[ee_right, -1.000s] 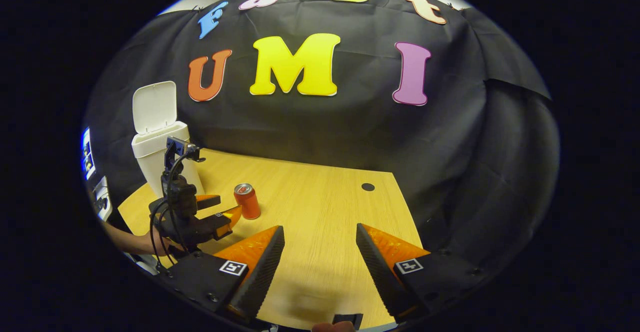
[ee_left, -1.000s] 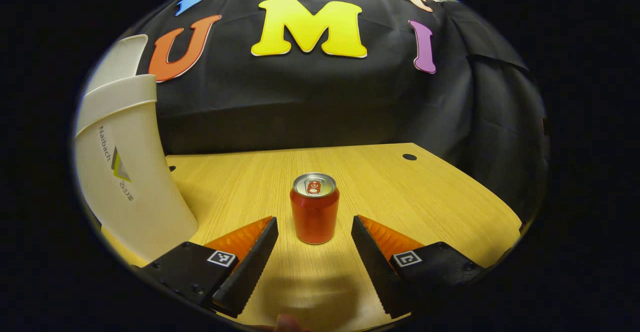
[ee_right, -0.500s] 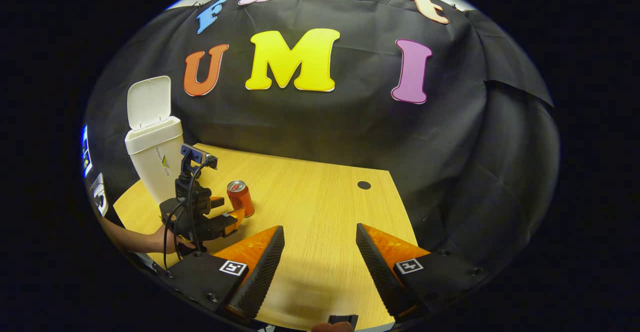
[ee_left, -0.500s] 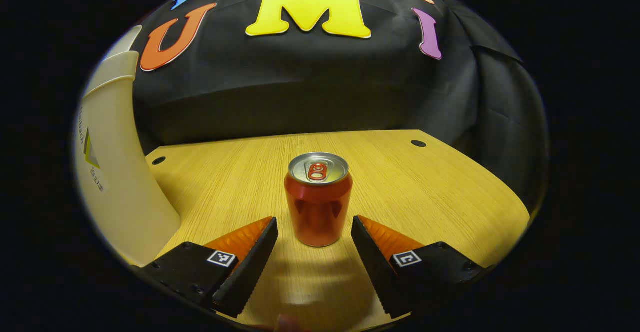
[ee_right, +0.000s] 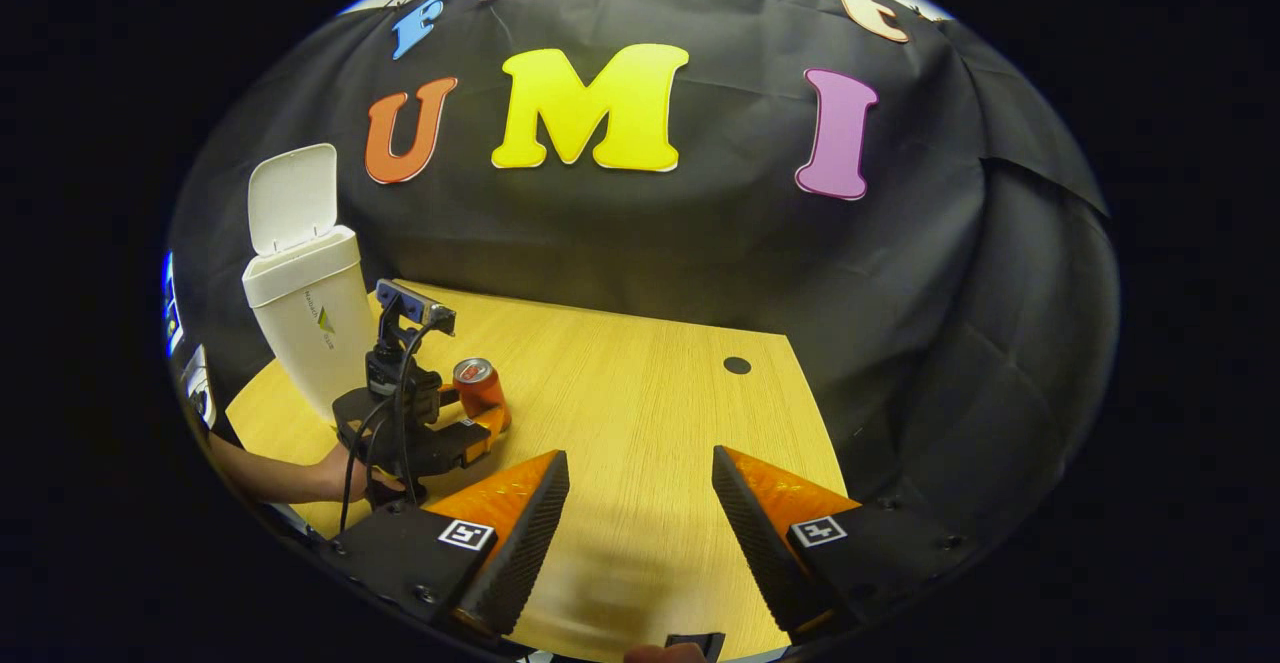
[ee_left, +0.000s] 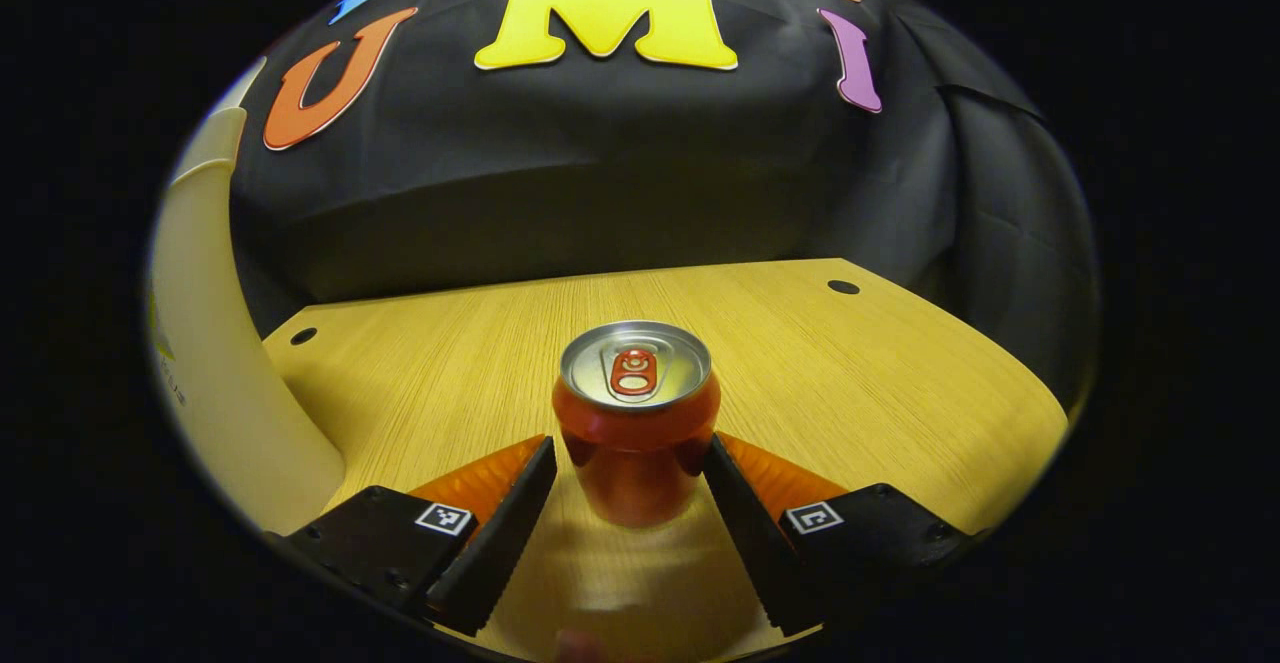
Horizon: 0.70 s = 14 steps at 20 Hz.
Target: Press the lid of the desktop garbage bin to open it, pick up the crumpled paper on the desktop and throw it into the bin, then pick up the pop can on the desktop and drop it into the bin, and finally close the garbage bin lid.
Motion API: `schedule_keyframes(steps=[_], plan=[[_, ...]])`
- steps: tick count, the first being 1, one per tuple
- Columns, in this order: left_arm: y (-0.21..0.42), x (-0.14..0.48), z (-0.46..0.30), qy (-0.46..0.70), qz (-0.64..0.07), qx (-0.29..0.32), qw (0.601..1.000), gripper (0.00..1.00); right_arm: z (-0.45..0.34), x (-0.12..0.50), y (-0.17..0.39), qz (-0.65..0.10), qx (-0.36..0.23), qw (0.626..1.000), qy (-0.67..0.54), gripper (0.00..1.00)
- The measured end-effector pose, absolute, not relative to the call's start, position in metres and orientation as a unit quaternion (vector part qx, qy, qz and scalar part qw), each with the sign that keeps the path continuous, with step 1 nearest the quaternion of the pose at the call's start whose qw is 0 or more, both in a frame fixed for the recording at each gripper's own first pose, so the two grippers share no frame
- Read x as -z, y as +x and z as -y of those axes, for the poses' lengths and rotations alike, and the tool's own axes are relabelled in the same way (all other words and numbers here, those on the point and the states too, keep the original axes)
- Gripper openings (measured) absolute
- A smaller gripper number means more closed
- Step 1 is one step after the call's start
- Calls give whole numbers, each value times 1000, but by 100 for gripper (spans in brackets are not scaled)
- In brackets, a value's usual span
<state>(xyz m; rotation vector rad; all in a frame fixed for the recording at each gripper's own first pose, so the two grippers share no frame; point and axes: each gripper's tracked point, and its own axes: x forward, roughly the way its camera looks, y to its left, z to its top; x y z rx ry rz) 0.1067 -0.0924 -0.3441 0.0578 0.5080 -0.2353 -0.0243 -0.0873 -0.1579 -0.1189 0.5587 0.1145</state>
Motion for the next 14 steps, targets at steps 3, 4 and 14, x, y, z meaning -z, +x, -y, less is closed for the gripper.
schedule_keyframes(steps=[3, 4, 14], plan=[[111, 349, 95, 30, -259, 121, 958, 98, 87, 157, -26, -277, -56, 957, -58, 92], [111, 349, 95, 31, -260, 122, 957, 97, 86, 157, -26, -278, -56, 957, -58, 92], [95, 280, 83, 14, -228, 103, 968, 86, 74, 137, -27, -250, -80, 964, -50, 90]])
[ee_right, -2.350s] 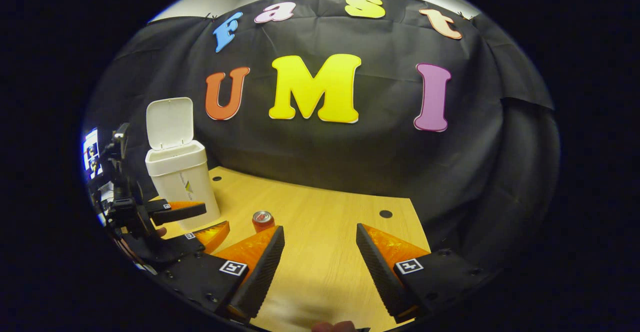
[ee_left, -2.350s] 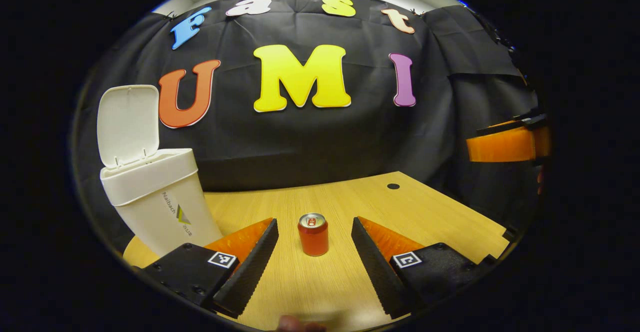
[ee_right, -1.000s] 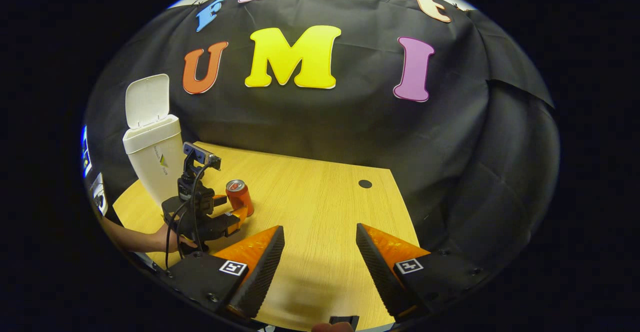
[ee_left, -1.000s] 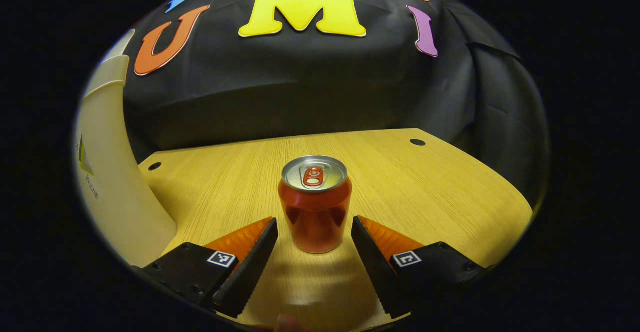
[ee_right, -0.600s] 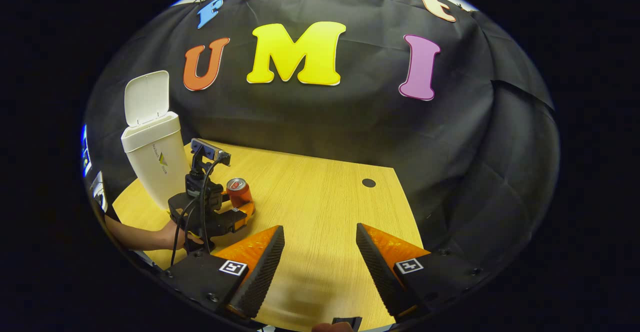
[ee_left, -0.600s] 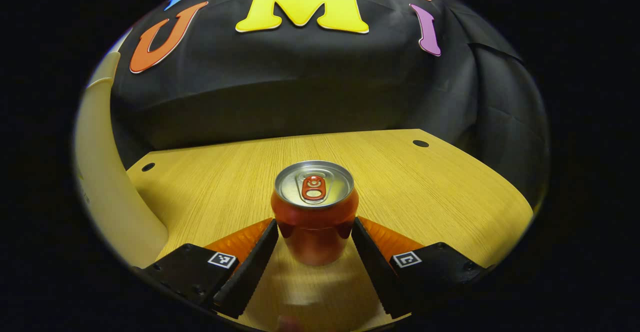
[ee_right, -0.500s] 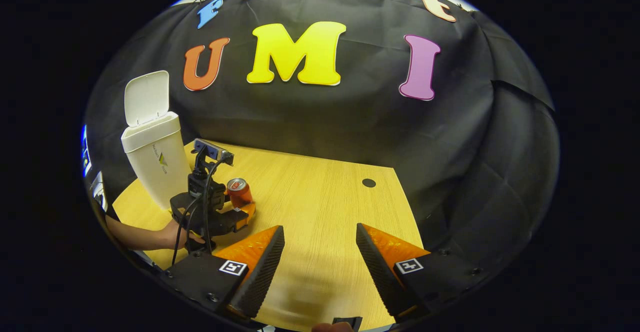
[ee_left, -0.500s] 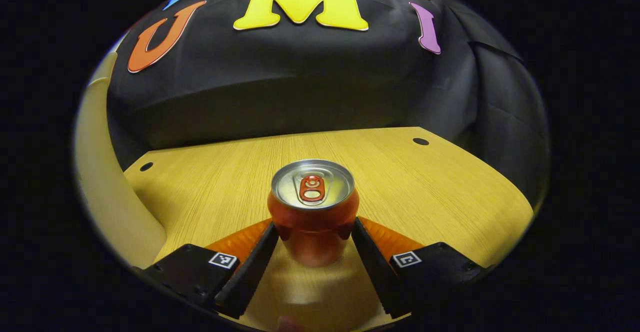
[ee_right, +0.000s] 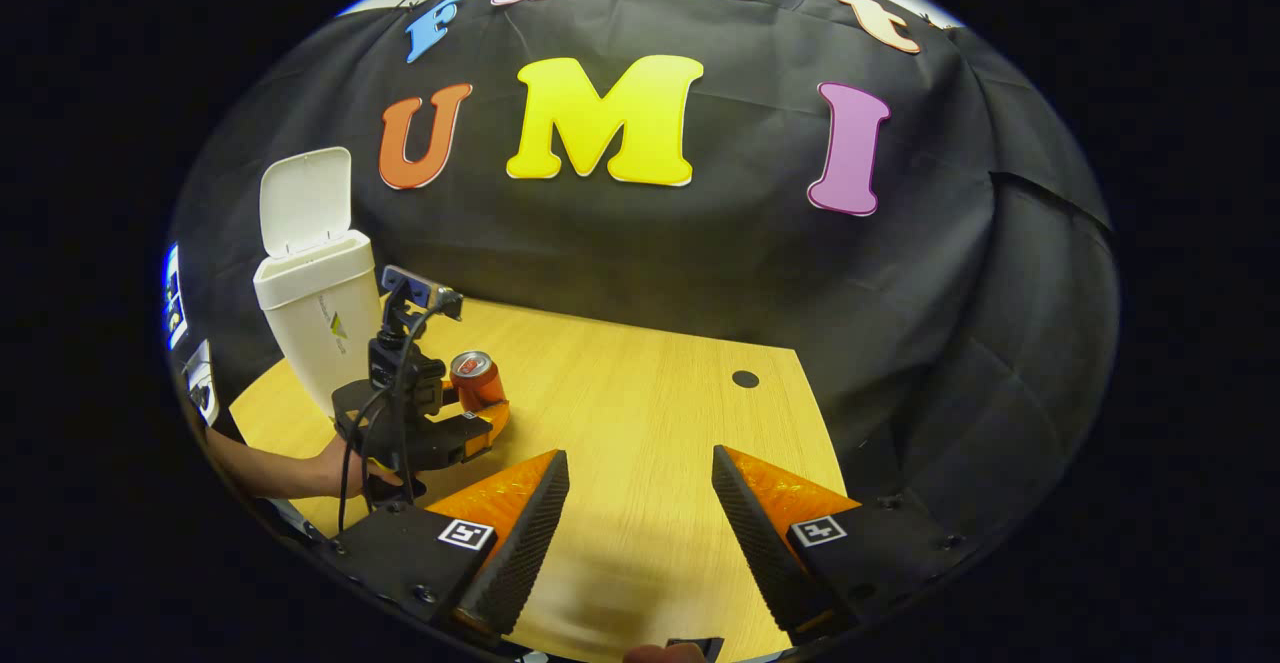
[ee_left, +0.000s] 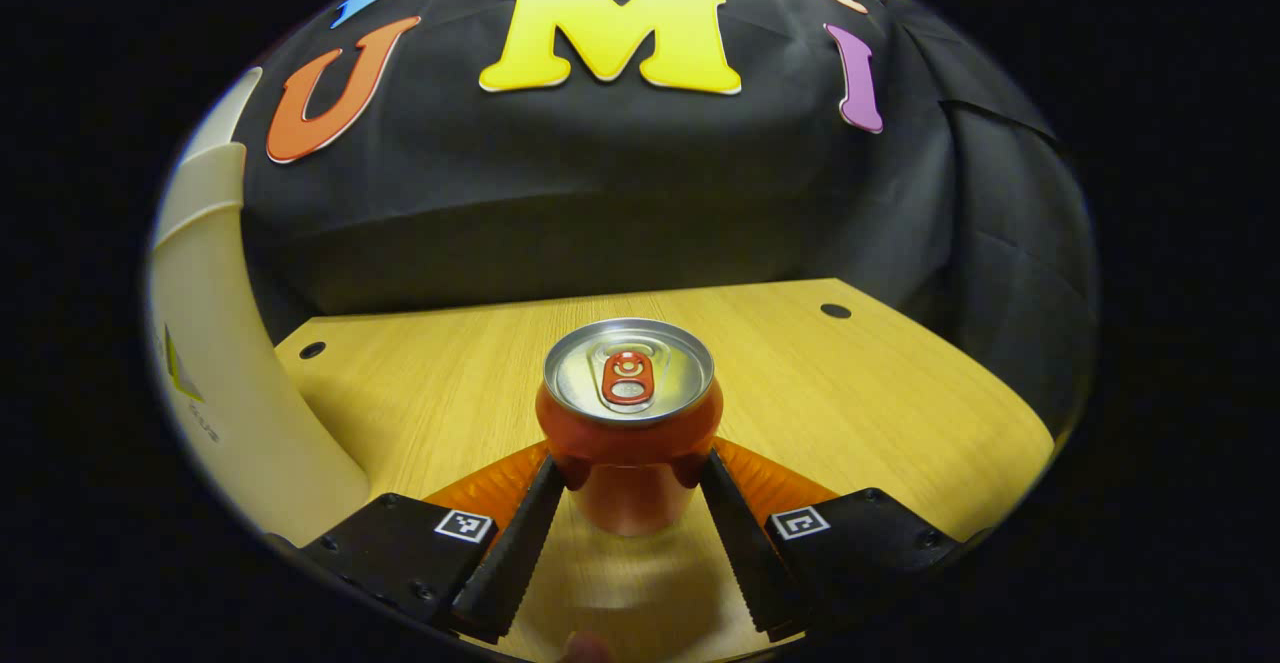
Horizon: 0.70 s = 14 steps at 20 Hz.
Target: Press the lid of the desktop garbage bin to open it, pick up the crumpled paper on the desktop and throw it into the bin, then pick up the pop can on the desktop and drop it into the bin, and finally close the garbage bin lid.
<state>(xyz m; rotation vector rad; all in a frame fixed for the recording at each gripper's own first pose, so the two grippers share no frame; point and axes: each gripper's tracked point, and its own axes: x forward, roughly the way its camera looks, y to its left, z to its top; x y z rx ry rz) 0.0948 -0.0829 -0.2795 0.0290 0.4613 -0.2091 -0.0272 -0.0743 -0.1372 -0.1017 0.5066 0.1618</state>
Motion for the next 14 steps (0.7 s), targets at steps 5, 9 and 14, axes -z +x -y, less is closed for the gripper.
schedule_keyframes(steps=[5, 9, 14], plan=[[81, 188, 57, -14, -175, 63, 982, 85, 49, 121, -27, -223, -110, 969, -10, 90], [75, 138, 34, -4, -144, 43, 989, 85, 29, 112, -30, -207, -137, 969, 3, 92], [79, 85, -21, 2, -112, -17, 994, 85, 33, 100, -26, -191, -145, 971, 18, 92]])
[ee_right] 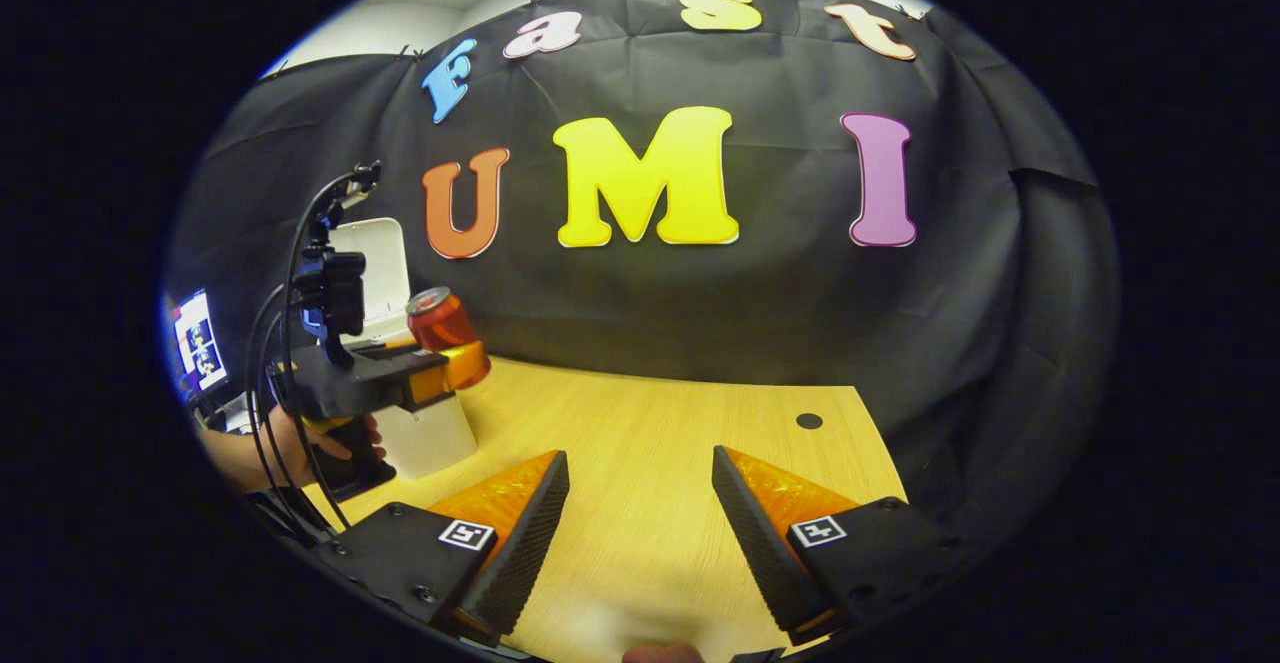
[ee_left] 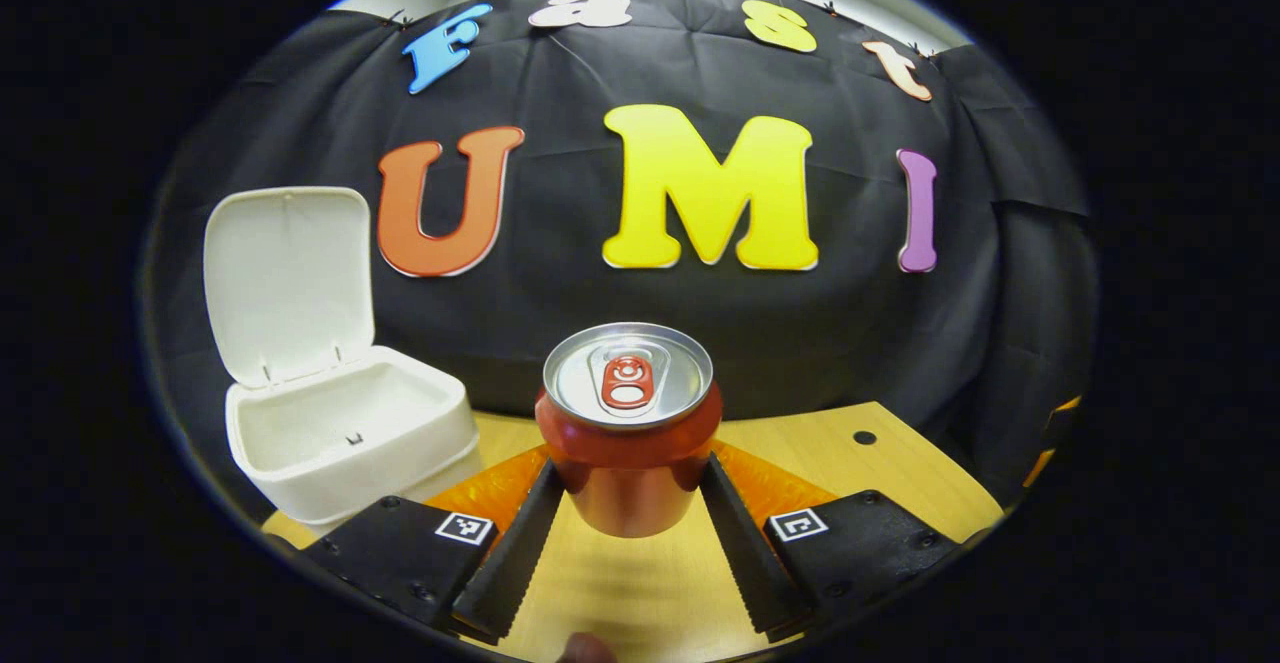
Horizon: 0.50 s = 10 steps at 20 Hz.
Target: Press the lid of the desktop garbage bin to open it, pick up the crumpled paper on the desktop and throw it into the bin, then pick up the pop can on the desktop and drop it into the bin, and finally close the garbage bin lid.
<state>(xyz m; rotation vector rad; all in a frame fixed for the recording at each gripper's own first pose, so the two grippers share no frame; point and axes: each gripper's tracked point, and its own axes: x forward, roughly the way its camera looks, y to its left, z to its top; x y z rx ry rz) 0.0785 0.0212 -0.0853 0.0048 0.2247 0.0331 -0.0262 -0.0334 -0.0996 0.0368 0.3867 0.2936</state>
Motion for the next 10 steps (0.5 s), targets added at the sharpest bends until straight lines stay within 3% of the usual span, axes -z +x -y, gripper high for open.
schedule_keyframes(steps=[6, 10], plan=[[93, 30, -107, 16, -69, -113, 991, 85, 42, 96, -13, -192, -139, 971, 36, 92], [92, 21, -162, 4, -76, -180, 981, 84, 32, 94, -7, -190, -148, 970, 41, 92]])
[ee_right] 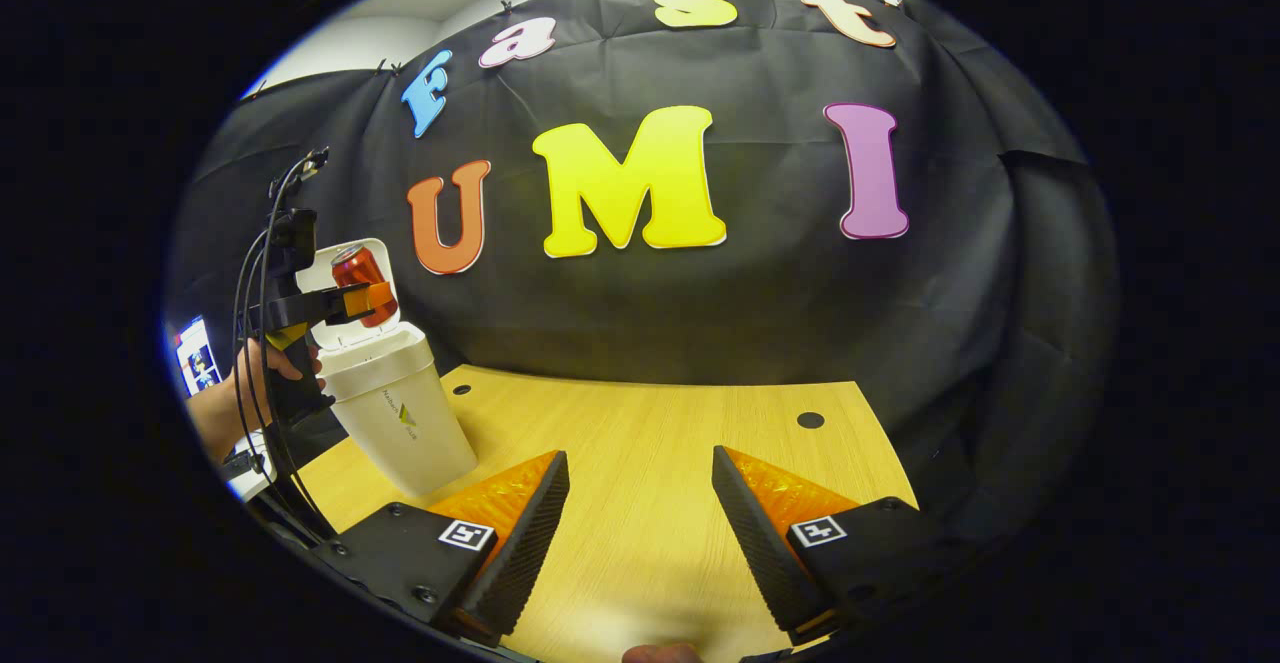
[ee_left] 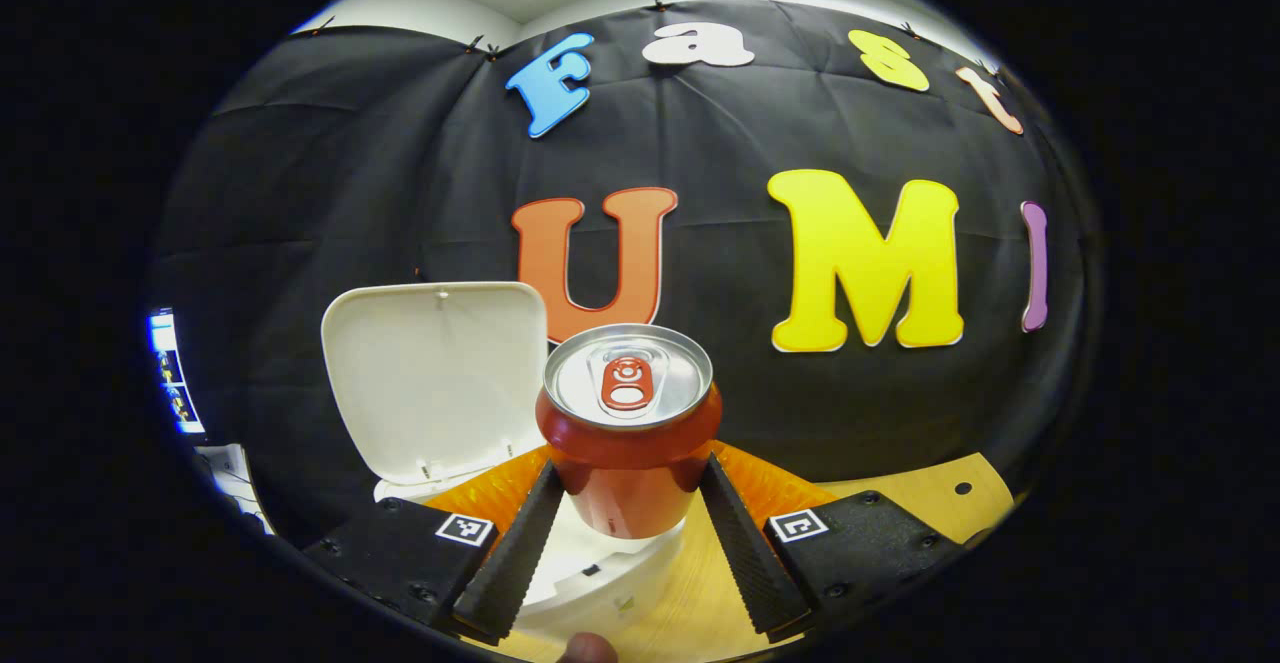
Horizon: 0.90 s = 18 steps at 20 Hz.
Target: Press the lid of the desktop garbage bin to open it, pick up the crumpled paper on the desktop and throw it into the bin, then pick up the pop can on the desktop and drop it into the bin, and finally close the garbage bin lid.
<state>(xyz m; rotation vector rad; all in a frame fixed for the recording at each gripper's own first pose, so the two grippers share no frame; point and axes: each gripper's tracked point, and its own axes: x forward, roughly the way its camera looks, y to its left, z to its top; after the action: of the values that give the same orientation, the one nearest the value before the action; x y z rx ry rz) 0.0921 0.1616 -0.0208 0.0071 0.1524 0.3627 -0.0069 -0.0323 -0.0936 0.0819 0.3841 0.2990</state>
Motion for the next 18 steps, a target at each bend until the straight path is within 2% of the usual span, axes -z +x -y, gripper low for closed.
schedule_keyframes(steps=[6, 11, 18], plan=[[77, 67, -228, 8, -140, -282, 949, 85, 20, 95, -1, -197, -161, 966, 34, 92], [74, 91, -240, -21, -172, -306, 936, 86, 14, 100, 1, -205, -164, 964, 39, 92], [76, 74, -229, -14, -154, -305, 940, 90, 12, 101, 1, -204, -172, 963, 42, 92]])
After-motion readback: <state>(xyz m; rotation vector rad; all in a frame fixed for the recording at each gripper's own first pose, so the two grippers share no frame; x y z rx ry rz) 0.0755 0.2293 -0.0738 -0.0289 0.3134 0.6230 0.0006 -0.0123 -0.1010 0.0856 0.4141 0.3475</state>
